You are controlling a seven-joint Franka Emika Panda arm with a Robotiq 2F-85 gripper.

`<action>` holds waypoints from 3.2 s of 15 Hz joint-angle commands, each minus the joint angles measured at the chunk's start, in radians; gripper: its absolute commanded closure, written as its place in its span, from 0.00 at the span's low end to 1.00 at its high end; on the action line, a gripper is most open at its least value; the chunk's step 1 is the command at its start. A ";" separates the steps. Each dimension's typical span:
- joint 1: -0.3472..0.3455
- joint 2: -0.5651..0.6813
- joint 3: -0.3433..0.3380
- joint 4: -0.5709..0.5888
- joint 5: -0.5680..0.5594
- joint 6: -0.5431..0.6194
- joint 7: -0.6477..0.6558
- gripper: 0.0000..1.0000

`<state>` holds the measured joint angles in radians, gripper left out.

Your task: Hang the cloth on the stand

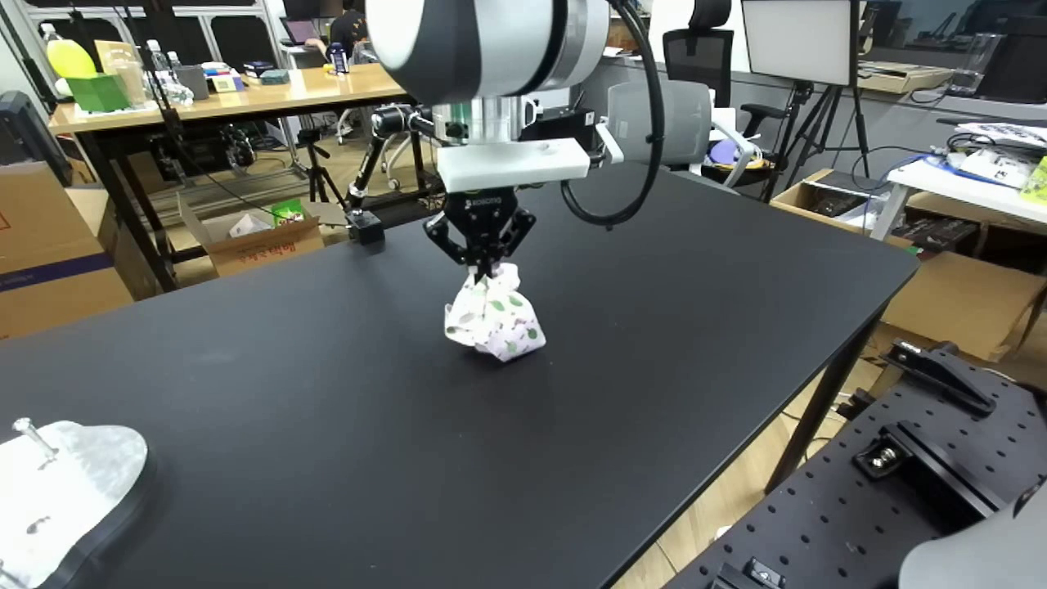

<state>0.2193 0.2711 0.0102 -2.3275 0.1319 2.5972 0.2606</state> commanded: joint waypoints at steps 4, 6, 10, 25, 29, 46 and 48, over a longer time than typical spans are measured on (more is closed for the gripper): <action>-0.096 -0.115 0.118 0.050 0.156 -0.202 -0.186 0.99; -0.087 -0.143 0.092 0.068 0.045 -0.209 -0.132 0.99; -0.096 -0.186 0.053 0.123 -0.166 -0.225 -0.067 0.99; -0.140 -0.275 0.045 0.417 -0.470 -0.401 -0.014 0.99; -0.156 -0.264 0.037 0.425 -0.460 -0.408 -0.028 0.99; -0.156 -0.122 0.035 0.393 -0.340 -0.365 -0.123 0.99; -0.150 -0.113 0.038 0.396 -0.328 -0.364 -0.136 0.99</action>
<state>0.0615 0.1493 0.0457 -1.9426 -0.2155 2.2338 0.1450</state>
